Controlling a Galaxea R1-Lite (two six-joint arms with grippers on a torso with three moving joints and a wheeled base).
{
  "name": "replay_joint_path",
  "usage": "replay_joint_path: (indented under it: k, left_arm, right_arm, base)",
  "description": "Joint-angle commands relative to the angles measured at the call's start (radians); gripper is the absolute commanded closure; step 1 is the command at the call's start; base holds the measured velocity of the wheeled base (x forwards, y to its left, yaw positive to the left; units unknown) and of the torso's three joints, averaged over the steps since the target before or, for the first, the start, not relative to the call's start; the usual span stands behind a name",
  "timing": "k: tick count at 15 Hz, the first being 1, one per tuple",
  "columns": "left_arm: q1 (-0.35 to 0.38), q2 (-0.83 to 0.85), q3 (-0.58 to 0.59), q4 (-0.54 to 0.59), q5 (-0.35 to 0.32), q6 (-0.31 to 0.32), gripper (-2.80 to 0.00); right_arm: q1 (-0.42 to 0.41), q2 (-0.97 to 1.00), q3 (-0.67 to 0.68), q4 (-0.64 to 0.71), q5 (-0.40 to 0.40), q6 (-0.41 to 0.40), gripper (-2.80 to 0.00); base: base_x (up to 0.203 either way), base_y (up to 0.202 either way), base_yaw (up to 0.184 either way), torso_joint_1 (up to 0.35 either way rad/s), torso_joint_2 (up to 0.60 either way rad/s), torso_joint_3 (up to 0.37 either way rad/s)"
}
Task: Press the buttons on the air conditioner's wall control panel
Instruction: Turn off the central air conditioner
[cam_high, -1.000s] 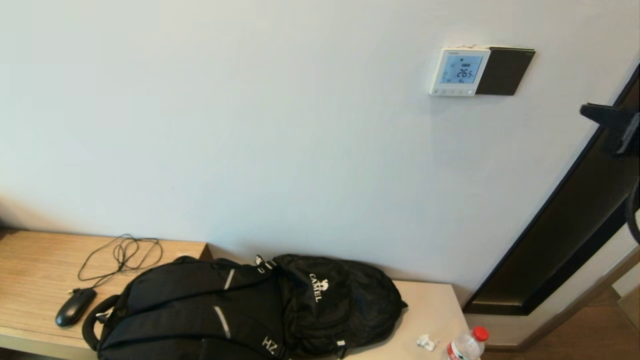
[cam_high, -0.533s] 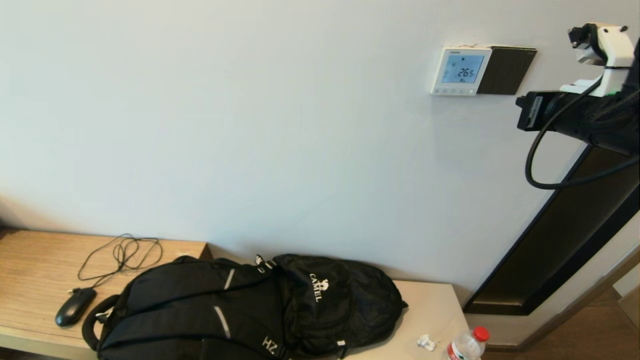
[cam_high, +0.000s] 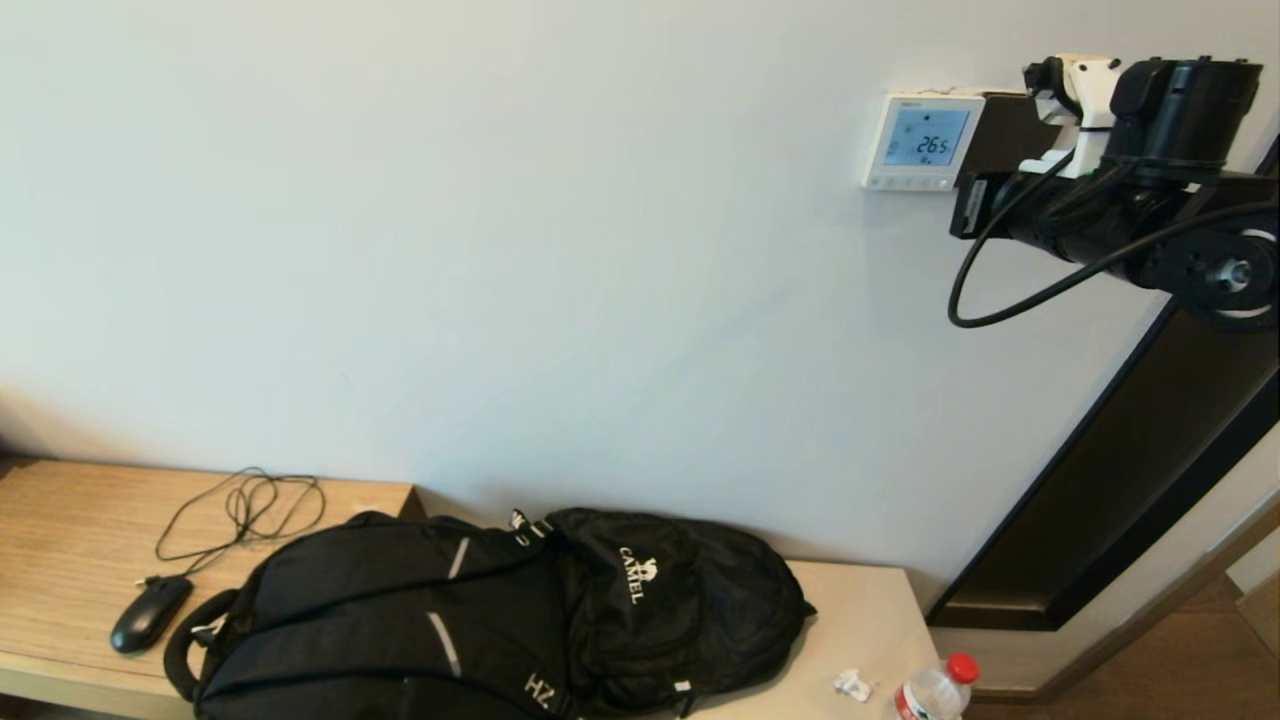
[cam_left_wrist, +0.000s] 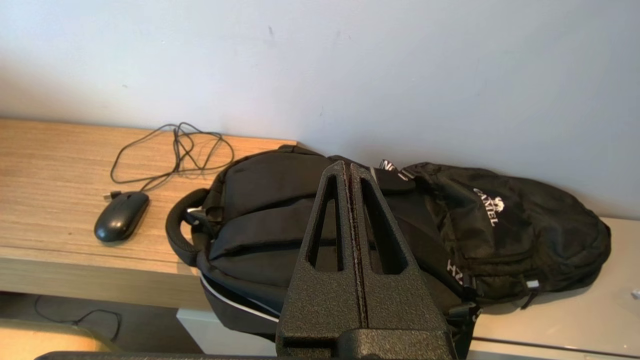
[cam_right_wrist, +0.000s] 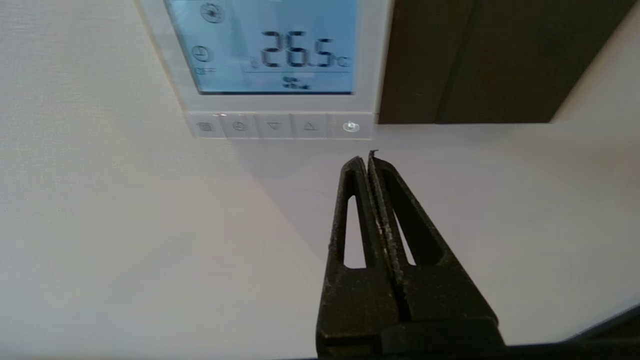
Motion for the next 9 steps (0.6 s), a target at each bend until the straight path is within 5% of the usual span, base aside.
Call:
replay_joint_path:
  k: [1, 9]
  left_arm:
    - [0.0, -0.002, 0.0, 0.0, 0.0, 0.0, 0.0]
    - [0.0, -0.001, 0.0, 0.0, 0.0, 0.0, 0.0]
  right_arm:
    - [0.013, 0.046, -0.043, 0.0, -0.003, -0.001, 0.0]
    - [0.011, 0.067, -0.083, -0.001, -0.026, -0.004, 0.0]
  base:
    - [0.0, 0.0, 0.0, 0.0, 0.0, 0.0]
    - [0.0, 0.0, 0.0, 0.0, 0.0, 0.0]
